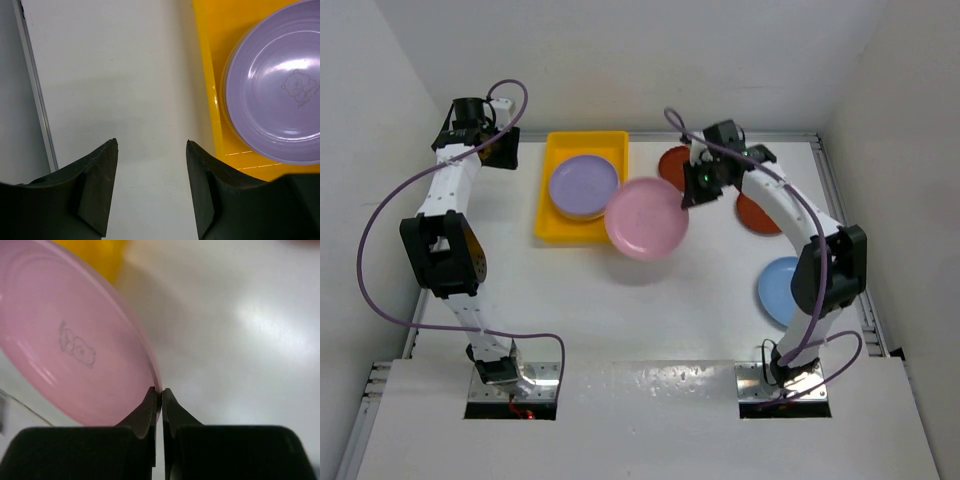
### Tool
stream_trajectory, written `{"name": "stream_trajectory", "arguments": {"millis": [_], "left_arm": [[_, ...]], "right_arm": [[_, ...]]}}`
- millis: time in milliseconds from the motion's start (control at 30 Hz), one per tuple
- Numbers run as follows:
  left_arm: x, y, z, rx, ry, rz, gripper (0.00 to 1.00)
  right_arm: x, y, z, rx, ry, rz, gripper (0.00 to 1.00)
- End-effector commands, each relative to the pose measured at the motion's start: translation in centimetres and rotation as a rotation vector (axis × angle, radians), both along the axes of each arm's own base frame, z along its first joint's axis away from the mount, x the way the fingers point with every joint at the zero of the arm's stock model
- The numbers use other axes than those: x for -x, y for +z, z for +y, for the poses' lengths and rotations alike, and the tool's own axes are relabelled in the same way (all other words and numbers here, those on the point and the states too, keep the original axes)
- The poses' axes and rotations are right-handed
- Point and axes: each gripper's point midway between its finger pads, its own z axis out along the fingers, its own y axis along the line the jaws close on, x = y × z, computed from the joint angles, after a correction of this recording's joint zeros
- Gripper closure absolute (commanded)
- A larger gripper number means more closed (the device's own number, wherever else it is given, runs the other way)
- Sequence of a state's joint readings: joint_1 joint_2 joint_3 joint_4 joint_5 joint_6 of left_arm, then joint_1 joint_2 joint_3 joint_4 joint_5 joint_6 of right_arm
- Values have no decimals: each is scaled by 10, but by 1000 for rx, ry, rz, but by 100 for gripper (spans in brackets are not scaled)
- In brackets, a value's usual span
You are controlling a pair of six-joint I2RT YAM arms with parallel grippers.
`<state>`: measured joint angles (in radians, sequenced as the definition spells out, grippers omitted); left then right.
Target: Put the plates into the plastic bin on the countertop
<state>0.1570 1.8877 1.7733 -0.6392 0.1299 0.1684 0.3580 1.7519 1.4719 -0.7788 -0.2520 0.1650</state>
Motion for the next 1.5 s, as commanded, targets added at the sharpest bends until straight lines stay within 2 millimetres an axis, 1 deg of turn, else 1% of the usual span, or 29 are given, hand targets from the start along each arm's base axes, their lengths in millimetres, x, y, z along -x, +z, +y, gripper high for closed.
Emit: {"name": "stream_trajectory", "arguments": {"millis": [0, 33, 67, 100, 133, 167, 200, 267, 333, 367, 433, 467, 500, 567, 700, 800, 933, 1000, 1033, 1067, 1100, 1133, 1167, 1200, 1233, 1333, 1400, 1433, 1467], "left_arm": [[-5, 17, -1, -11, -5, -49, 41], [-5, 17, -1, -11, -5, -49, 41], [-5, 17, -1, -11, -5, -49, 41], [-4, 12, -1, -9, -5, -38, 41], [-4, 12, -1, -9, -5, -38, 41], [-1, 12, -1, -9, -5, -37, 41], [-1, 13, -1, -9, -5, -37, 41], [0, 9, -2, -8, -5, -28, 41], [0, 9, -2, -8, -5, -28, 41], [0, 9, -2, -8, -5, -28, 41], [0, 9, -2, -8, -5, -28, 41], [0, 9, -2, -8, -5, -28, 41], [0, 9, -2, -8, -5, -28, 41], [0, 9, -2, -8, -5, -28, 41], [0, 9, -2, -1, 1, -28, 41], [0, 9, -4, 5, -6, -28, 41], [0, 9, -4, 5, -6, -28, 41], [0, 9, -4, 5, -6, -28, 41], [0, 9, -4, 5, -6, -28, 41], [-1, 4, -3, 7, -6, -19, 41], [-1, 4, -5, 13, -12, -20, 41], [-1, 4, -5, 13, -12, -20, 41], [1, 1, -5, 14, -12, -11, 41], [1, 1, -5, 14, -12, -11, 41], [1, 1, -5, 14, -12, -11, 41], [1, 1, -5, 14, -12, -11, 41], [1, 1, -5, 14, -12, -11, 41], [1, 1, -5, 14, -12, -11, 41], [1, 1, -5, 14, -12, -11, 41]], "right_arm": [[-66, 65, 60, -249, -110, -103, 100], [-84, 71, 73, -280, -178, -95, 100], [-96, 71, 76, -283, -217, -98, 100], [-111, 90, 84, -299, -251, -149, 100], [-123, 56, 93, -291, -337, -63, 100], [-136, 81, 106, -341, -347, -113, 100], [-149, 54, 113, -335, -407, -80, 100], [-159, 58, 135, -400, -449, -108, 100], [-172, 43, 143, -430, -537, -108, 100], [-173, 38, 156, -447, -551, -104, 100], [-183, 37, 161, -448, -589, -144, 100], [-185, 43, 173, -448, -592, -191, 100], [-183, 36, 182, -435, -583, -193, 100], [-187, 34, 191, -425, -583, -243, 100], [-187, 18, 190, -388, -610, -259, 100], [-185, -2, 186, -342, -623, -238, 100], [-182, -13, 187, -326, -631, -237, 94], [-185, -17, 191, -333, -610, -241, 84], [-186, -10, 197, -357, -583, -243, 73], [-185, -18, 202, -345, -556, -241, 69], [-184, -11, 207, -349, -532, -258, 66], [-184, -13, 206, -331, -513, -267, 64], [-183, -4, 208, -335, -502, -286, 59], [-182, -5, 205, -319, -495, -295, 58], [-179, 2, 203, -302, -476, -317, 58], [-175, 24, 187, -237, -456, -398, 54], [-171, 49, 174, -212, -446, -454, 51], [-168, 44, 166, -176, -442, -458, 49], [-167, 50, 162, -171, -436, -466, 48]]}}
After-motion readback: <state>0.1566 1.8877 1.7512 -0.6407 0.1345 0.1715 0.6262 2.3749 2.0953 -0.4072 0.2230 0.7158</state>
